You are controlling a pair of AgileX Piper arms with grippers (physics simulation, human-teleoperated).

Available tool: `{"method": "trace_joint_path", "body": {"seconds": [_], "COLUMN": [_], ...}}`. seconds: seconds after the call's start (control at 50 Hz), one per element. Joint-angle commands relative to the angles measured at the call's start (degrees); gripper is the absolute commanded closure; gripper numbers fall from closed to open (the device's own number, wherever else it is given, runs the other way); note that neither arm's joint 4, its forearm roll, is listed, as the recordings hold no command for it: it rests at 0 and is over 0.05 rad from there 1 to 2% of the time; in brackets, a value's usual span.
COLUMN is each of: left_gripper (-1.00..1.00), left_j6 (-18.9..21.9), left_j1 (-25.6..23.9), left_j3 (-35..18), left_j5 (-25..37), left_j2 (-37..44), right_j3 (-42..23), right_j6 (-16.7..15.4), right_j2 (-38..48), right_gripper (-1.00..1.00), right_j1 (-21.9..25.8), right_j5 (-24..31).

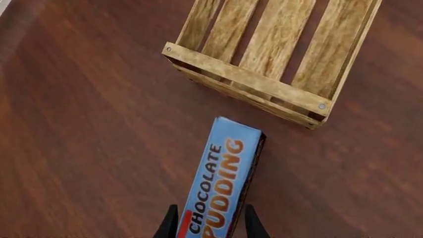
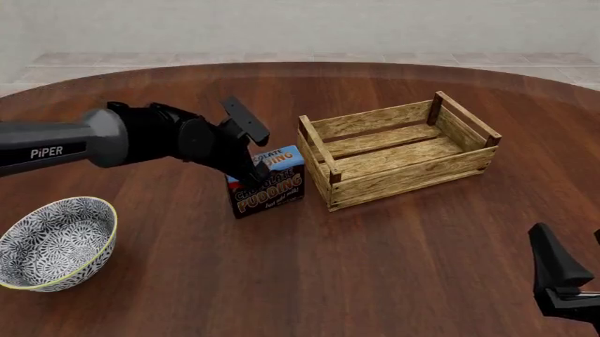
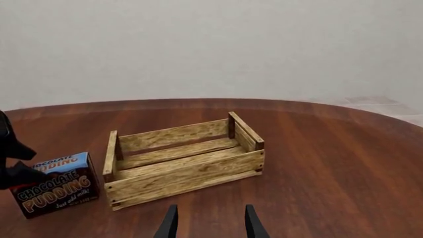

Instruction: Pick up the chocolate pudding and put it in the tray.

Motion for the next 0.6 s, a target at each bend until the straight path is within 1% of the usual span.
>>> {"method": "trace_joint_path", "body": {"seconds": [0.02,0.36,0.6], "left_gripper": [-1.0,-1.0,-1.0], "left_j6": [0.4,1.1,0.88], "left_j1": [0.49,1.15,1.12], "left_j3": [-0.31,-0.71,-0.86], "left_j5": [0.6,0.7,0.68], "left_j2": [0.81,1.5,2.27], "right_j3": [0.05,0.03,0.02], "right_j6": [0.09,0.22,0.32], "right_j2": [-0.2,-0.48,-0.38], "right_gripper": [-1.0,-1.0,-1.0], "right_j1": [0.02,-0.05,-0.09], "right_j5": [0.12,0.31,0.19]}}
